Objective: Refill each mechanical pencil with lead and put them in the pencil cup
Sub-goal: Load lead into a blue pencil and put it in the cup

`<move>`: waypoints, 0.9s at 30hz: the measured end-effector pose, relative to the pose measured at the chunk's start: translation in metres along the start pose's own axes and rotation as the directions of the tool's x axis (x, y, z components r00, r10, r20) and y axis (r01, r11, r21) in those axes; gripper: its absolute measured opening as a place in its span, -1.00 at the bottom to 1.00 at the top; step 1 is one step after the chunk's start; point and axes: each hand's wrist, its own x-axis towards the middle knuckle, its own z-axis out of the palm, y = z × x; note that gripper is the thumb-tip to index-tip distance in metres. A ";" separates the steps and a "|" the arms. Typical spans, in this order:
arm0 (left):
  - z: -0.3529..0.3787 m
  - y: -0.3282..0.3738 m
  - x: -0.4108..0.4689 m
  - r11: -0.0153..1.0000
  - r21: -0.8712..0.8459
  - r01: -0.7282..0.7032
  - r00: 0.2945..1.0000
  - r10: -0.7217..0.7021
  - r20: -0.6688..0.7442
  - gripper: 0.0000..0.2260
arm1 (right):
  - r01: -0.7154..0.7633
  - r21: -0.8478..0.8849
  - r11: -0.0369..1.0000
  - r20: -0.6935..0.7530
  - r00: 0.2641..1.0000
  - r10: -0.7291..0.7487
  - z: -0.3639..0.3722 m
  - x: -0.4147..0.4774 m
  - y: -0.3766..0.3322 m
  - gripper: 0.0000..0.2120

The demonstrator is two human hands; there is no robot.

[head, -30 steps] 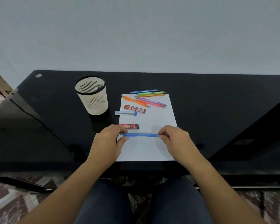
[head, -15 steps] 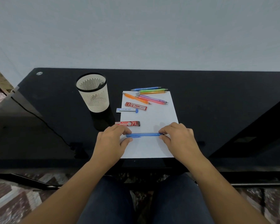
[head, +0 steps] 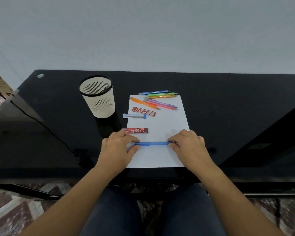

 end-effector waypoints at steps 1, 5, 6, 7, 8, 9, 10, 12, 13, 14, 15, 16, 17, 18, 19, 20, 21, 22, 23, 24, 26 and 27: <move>0.001 0.000 0.000 1.000 0.013 -0.001 1.000 0.001 0.008 -0.75 | 0.000 0.004 1.000 0.007 1.000 0.000 0.001 -0.001 0.000 -0.74; 0.002 0.000 -0.001 0.999 0.032 -0.008 1.000 0.008 0.004 -0.73 | -0.011 0.023 1.000 0.015 1.000 0.011 0.002 -0.001 0.000 -0.73; 0.002 0.001 -0.002 0.999 0.036 -0.008 1.000 0.007 0.004 -0.72 | -0.010 0.023 1.000 0.016 1.000 0.010 0.002 -0.001 0.000 -0.73; 0.002 0.001 -0.002 0.999 0.037 -0.008 1.000 0.008 0.002 -0.72 | -0.009 0.023 1.000 0.014 1.000 0.009 0.001 -0.001 0.000 -0.73; 0.002 0.001 -0.002 0.999 0.036 -0.010 1.000 0.010 -0.004 -0.71 | -0.009 0.022 1.000 0.014 1.000 0.008 0.001 -0.001 0.000 -0.74; 0.003 0.001 -0.003 0.999 0.032 -0.010 1.000 0.010 -0.010 -0.71 | -0.009 0.021 1.000 0.013 1.000 0.009 0.001 -0.001 0.000 -0.73; 0.003 0.001 -0.003 1.000 0.029 -0.009 1.000 0.010 -0.016 -0.70 | -0.010 0.020 1.000 0.013 1.000 0.010 0.001 -0.001 0.000 -0.73; 0.003 0.000 -0.004 1.000 0.023 -0.011 0.999 0.011 -0.030 -0.70 | -0.011 0.026 1.000 0.010 1.000 0.011 0.001 -0.002 0.000 -0.72; 0.003 0.000 -0.004 1.000 0.018 -0.014 0.999 0.015 -0.038 -0.70 | -0.009 0.029 1.000 0.008 1.000 0.009 0.001 -0.002 0.000 -0.72; 0.003 0.000 -0.005 1.000 0.014 -0.019 0.999 0.020 -0.044 -0.70 | -0.006 0.029 1.000 0.008 1.000 0.006 0.001 -0.002 0.000 -0.72; 0.002 -0.001 -0.005 1.000 0.011 -0.026 0.998 0.026 -0.049 -0.70 | 0.000 0.028 1.000 0.007 1.000 0.000 0.001 -0.002 0.000 -0.72; 0.001 -0.002 -0.005 0.999 0.011 -0.031 0.998 0.032 -0.053 -0.70 | 0.006 0.030 1.000 0.005 1.000 -0.006 0.001 -0.002 0.001 -0.72; 0.001 -0.003 -0.004 0.999 0.011 -0.035 0.998 0.036 -0.059 -0.69 | 0.014 0.038 0.999 0.001 1.000 -0.014 0.001 -0.002 0.000 -0.72; 0.000 -0.004 -0.004 0.999 0.010 -0.036 0.997 0.036 -0.068 -0.69 | 0.023 0.049 0.999 0.000 1.000 -0.023 0.001 -0.002 0.000 -0.72; -0.001 -0.006 -0.003 0.999 0.008 -0.033 0.996 0.034 -0.080 -0.68 | 0.033 0.059 0.998 -0.002 0.999 -0.033 0.001 -0.001 -0.001 -0.72; -0.002 -0.007 -0.002 1.000 0.008 -0.030 0.995 0.030 -0.092 -0.69 | 0.040 0.067 0.997 0.000 0.999 -0.041 0.001 0.000 -0.002 -0.72; -0.004 -0.008 0.000 1.000 0.008 -0.025 0.994 0.026 -0.106 -0.70 | 0.048 0.072 0.996 0.002 0.999 -0.048 0.001 0.002 -0.004 -0.71; -0.005 -0.009 0.001 1.000 0.010 -0.020 0.993 0.021 -0.116 -0.71 | 0.051 0.076 0.996 0.009 0.999 -0.052 0.000 0.003 -0.006 -0.71; -0.007 -0.010 0.003 1.000 0.012 -0.013 0.992 0.014 -0.127 -0.73 | 0.055 0.078 0.995 0.016 0.998 -0.057 0.000 0.006 -0.008 -0.71; -0.008 -0.011 0.005 1.000 0.014 -0.002 0.991 0.004 -0.133 -0.74 | 0.061 0.078 0.995 0.022 0.998 -0.063 -0.001 0.008 -0.010 -0.71; -0.010 -0.015 0.010 1.000 0.025 0.014 0.989 -0.010 -0.147 -0.76 | 0.079 0.076 0.994 0.029 0.996 -0.081 -0.002 0.015 -0.015 -0.72; -0.011 -0.017 0.012 0.999 0.035 0.013 0.988 -0.007 -0.152 -0.76 | 0.086 0.072 0.994 0.039 0.995 -0.089 -0.003 0.019 -0.017 -0.72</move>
